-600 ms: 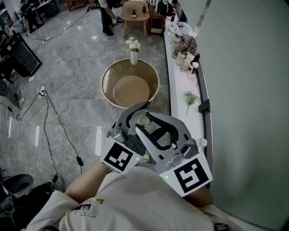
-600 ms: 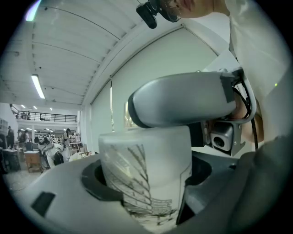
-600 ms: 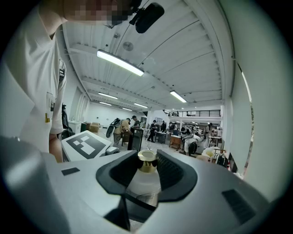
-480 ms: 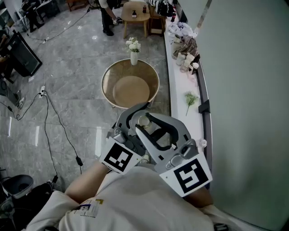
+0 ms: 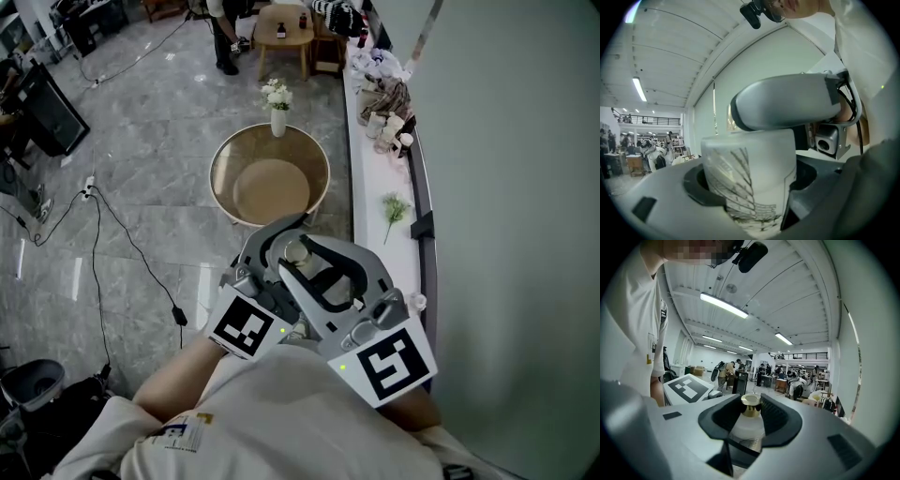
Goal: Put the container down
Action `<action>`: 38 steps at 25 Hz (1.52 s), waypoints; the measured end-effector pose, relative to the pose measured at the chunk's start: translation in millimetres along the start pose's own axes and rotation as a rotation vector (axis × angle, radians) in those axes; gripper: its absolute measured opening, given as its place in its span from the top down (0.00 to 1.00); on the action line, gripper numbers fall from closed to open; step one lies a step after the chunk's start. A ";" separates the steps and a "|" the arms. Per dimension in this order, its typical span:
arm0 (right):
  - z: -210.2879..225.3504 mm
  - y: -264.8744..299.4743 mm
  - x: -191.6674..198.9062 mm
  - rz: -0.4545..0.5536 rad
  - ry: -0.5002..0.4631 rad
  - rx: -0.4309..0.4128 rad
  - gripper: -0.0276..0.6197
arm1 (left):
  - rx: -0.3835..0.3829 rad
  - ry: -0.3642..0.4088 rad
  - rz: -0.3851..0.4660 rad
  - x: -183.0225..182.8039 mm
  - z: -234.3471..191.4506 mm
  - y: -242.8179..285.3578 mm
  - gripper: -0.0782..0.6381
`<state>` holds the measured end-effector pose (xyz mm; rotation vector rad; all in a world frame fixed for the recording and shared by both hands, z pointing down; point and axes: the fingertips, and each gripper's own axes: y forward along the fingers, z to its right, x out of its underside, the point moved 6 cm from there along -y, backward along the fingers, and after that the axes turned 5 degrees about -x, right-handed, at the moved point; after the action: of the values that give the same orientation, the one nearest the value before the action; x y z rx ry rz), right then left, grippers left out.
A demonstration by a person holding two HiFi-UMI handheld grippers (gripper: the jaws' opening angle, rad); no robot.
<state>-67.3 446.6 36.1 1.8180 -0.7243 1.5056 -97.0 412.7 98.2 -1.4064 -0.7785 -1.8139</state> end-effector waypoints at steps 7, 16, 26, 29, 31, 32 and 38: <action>17.8 -12.6 12.2 -0.003 -0.004 -0.028 0.75 | -0.016 -0.022 -0.011 6.2 11.5 21.5 0.39; 47.2 -34.9 14.5 0.021 -0.004 -0.042 0.75 | -0.023 -0.006 -0.021 -2.6 21.7 54.5 0.39; 63.0 -44.6 23.3 0.031 -0.010 -0.036 0.75 | -0.030 0.037 -0.018 -2.2 24.8 73.4 0.39; 67.2 -40.4 24.9 0.030 -0.010 -0.033 0.75 | -0.030 0.043 -0.009 0.8 20.5 77.2 0.39; 68.7 -37.9 27.8 0.030 -0.010 -0.029 0.75 | -0.023 0.042 -0.006 4.7 18.9 78.9 0.39; 69.8 -36.4 30.4 0.028 -0.012 -0.027 0.75 | -0.021 0.040 -0.003 7.7 18.3 80.3 0.39; 82.5 -21.3 36.5 0.020 -0.005 -0.024 0.76 | -0.018 0.044 0.000 18.0 3.3 89.8 0.39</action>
<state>6.7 395.7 59.2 1.8022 -0.7624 1.4995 -24.6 360.9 120.1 -1.3736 -0.7417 -1.8502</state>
